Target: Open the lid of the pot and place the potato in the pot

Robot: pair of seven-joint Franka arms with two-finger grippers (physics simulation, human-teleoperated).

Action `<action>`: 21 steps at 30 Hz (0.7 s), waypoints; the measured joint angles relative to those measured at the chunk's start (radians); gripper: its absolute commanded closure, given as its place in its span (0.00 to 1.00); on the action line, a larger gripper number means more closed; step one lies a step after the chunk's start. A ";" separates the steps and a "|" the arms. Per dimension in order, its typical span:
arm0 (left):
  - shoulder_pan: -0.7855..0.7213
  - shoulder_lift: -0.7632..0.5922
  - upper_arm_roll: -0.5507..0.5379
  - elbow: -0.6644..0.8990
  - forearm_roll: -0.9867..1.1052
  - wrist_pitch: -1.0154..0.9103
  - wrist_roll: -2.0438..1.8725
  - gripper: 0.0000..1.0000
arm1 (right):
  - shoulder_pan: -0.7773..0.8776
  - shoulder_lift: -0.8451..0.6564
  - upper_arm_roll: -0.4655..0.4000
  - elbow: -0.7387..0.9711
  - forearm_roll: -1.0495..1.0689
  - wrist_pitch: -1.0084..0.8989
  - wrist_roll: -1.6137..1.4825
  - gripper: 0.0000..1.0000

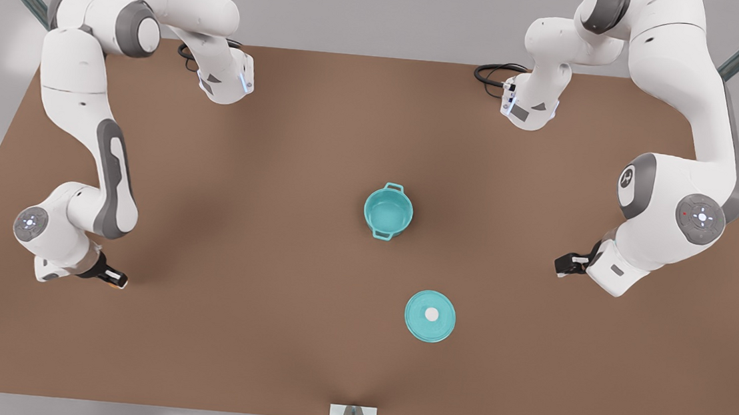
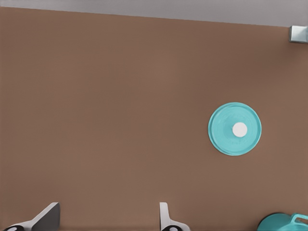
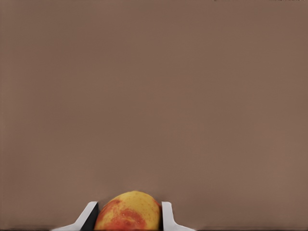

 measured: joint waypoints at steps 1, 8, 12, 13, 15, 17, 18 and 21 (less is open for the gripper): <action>0.000 0.001 0.000 0.000 0.000 0.000 0.002 0.00 | 0.010 -0.009 0.001 -0.007 0.001 -0.008 0.006 0.56; 0.017 0.008 0.008 -0.004 -0.003 -0.007 0.015 0.00 | 0.116 -0.078 0.009 -0.059 0.021 -0.047 0.071 0.56; 0.027 0.009 0.008 -0.006 -0.003 -0.014 0.021 0.00 | 0.200 -0.111 0.009 -0.063 0.033 -0.077 0.134 0.56; 0.027 0.008 0.008 -0.006 -0.004 -0.016 0.022 0.00 | 0.225 -0.120 0.009 -0.063 0.034 -0.086 0.154 0.56; 0.027 0.007 0.009 -0.004 -0.009 -0.022 0.025 0.00 | 0.283 -0.133 0.009 -0.062 0.036 -0.104 0.198 0.57; 0.028 0.005 0.009 -0.002 -0.018 -0.032 0.028 0.00 | 0.350 -0.148 0.009 -0.060 0.038 -0.120 0.251 0.57; 0.028 0.005 0.009 -0.002 -0.020 -0.036 0.029 0.00 | 0.384 -0.153 0.009 -0.058 0.038 -0.128 0.280 0.57; 0.028 0.005 0.009 -0.006 -0.031 -0.047 0.035 0.00 | 0.488 -0.173 0.011 -0.049 0.054 -0.148 0.372 0.57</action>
